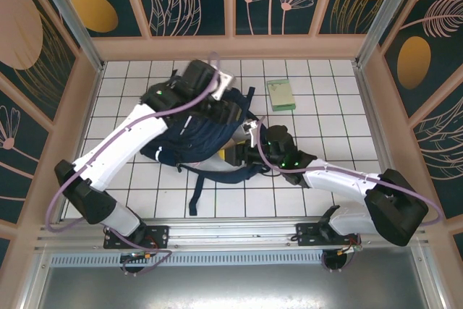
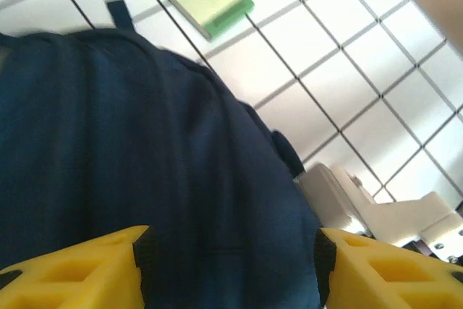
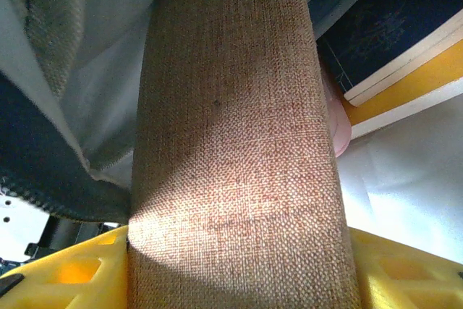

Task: Pack books, pencil case, and school supplies into a backpack

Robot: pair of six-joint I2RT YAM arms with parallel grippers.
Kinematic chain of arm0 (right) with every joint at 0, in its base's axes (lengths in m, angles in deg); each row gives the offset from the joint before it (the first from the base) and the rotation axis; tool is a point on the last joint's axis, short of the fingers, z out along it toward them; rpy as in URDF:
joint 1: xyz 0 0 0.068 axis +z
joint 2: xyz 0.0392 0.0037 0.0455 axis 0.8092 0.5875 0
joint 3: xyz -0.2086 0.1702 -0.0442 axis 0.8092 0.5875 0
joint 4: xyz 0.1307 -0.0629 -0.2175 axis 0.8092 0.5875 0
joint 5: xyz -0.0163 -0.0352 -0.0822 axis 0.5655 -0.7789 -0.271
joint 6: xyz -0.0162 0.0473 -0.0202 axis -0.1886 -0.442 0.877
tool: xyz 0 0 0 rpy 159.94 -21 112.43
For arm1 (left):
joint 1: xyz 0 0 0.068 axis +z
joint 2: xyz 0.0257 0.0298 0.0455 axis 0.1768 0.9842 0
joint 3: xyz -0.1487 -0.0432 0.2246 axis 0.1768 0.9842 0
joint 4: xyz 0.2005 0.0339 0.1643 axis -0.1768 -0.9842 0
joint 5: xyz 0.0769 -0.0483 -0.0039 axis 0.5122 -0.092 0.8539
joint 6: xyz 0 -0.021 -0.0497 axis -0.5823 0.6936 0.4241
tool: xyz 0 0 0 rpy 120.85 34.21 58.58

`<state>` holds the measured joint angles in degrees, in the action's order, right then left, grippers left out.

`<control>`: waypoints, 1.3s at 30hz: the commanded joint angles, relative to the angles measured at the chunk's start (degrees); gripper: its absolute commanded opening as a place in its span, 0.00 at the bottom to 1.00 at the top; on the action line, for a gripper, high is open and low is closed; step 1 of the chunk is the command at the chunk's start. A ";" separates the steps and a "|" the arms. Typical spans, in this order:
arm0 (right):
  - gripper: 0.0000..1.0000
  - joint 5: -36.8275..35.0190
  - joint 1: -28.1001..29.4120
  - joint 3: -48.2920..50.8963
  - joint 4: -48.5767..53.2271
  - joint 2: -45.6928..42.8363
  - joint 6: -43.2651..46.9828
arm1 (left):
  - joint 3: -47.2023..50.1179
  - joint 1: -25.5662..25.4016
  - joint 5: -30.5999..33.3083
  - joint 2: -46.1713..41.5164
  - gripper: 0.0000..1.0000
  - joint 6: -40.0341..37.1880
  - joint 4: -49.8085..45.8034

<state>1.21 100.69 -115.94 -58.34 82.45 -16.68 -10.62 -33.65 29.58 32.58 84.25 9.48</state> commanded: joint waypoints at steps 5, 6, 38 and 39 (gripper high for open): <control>0.30 -0.06 0.58 -2.44 -6.83 -1.80 1.03 | -0.41 -1.08 5.82 3.03 0.62 0.83 -4.41; 0.30 -0.24 0.61 -2.36 -6.72 -1.84 1.12 | -0.64 -1.42 5.44 3.41 0.62 0.80 -4.48; 0.24 -4.44 -0.53 0.85 -7.05 -4.11 -0.72 | -1.77 -2.76 16.94 1.11 0.00 -5.32 -5.78; 0.24 -4.55 -0.56 1.38 -6.90 -4.51 -0.64 | -2.98 -2.75 17.98 0.61 0.00 -5.54 -6.27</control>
<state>-0.99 100.52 -114.78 -57.99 81.29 -17.99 -10.45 -36.93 42.37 35.77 80.27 5.78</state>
